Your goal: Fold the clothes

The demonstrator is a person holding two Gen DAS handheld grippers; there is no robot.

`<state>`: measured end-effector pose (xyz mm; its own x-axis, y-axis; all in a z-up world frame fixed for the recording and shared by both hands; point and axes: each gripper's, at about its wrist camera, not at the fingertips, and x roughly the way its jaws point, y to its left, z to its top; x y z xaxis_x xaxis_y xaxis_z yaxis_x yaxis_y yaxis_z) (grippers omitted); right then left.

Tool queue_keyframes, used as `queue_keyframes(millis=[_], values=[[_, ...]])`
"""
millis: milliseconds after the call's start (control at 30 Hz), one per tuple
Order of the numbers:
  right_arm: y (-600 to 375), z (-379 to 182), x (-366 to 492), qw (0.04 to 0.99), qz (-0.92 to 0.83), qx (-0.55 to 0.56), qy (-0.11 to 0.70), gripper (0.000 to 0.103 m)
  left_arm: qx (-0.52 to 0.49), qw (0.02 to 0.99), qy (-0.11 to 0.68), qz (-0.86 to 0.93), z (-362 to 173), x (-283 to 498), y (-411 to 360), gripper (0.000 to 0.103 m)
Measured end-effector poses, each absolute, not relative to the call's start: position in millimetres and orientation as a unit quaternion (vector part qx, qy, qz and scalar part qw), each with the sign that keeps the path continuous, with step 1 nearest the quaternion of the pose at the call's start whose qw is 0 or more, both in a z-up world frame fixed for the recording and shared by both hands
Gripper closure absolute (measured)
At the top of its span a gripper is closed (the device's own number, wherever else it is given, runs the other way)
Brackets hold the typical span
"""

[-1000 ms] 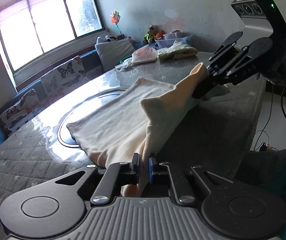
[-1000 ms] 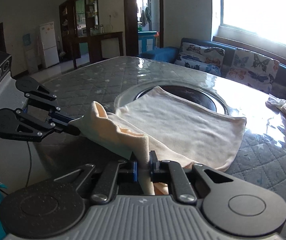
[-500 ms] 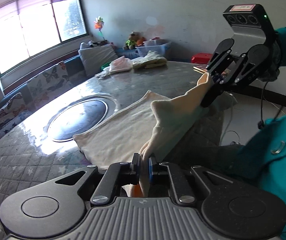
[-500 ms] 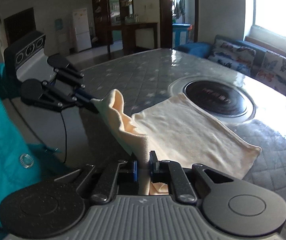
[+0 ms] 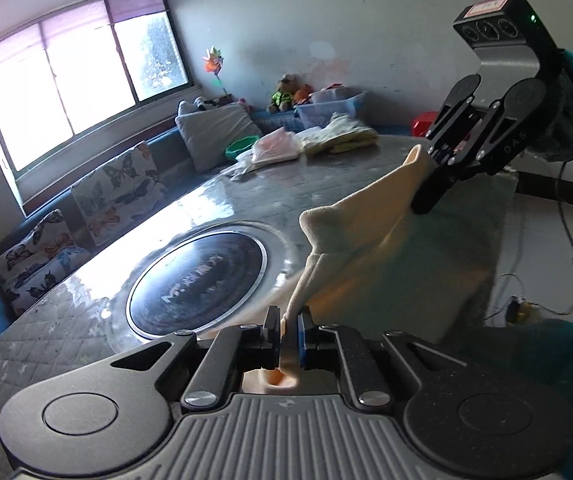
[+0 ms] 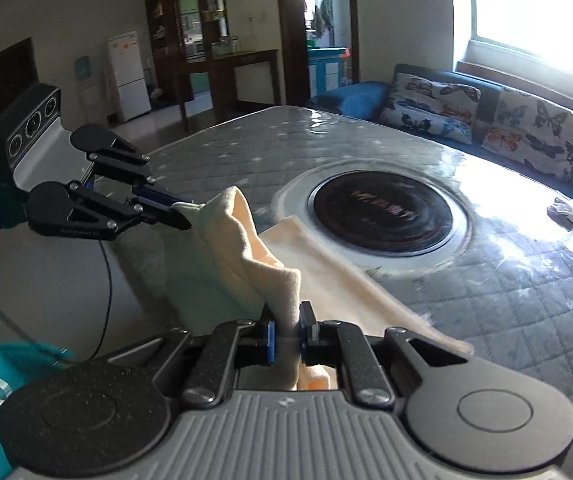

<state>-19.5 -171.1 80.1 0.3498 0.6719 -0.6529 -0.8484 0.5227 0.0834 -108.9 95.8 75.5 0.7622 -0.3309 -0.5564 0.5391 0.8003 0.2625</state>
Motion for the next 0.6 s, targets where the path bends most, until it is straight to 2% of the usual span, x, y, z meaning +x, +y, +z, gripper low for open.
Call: queue_keyframes(millis=[333,400,467,600], values=[[-146,31,66,0.828,0.413,-0.133,0.355,0.092,0.173,0.916,0.312,-0.185,21,-11,95,0.094],[-142,17,74,0.828,0.405,-0.119,0.37,0.089,0.178,0.913,0.323,-0.173,12,-5,95,0.093],[-142,4,75,0.839,0.385,-0.124,0.364,0.078,0.175,0.913,0.328,-0.166,6,-4,96,0.09],[-155,1,72,0.863,0.345,-0.095,0.356,0.077,0.166,0.919,0.326,-0.148,6,-6,100,0.084]])
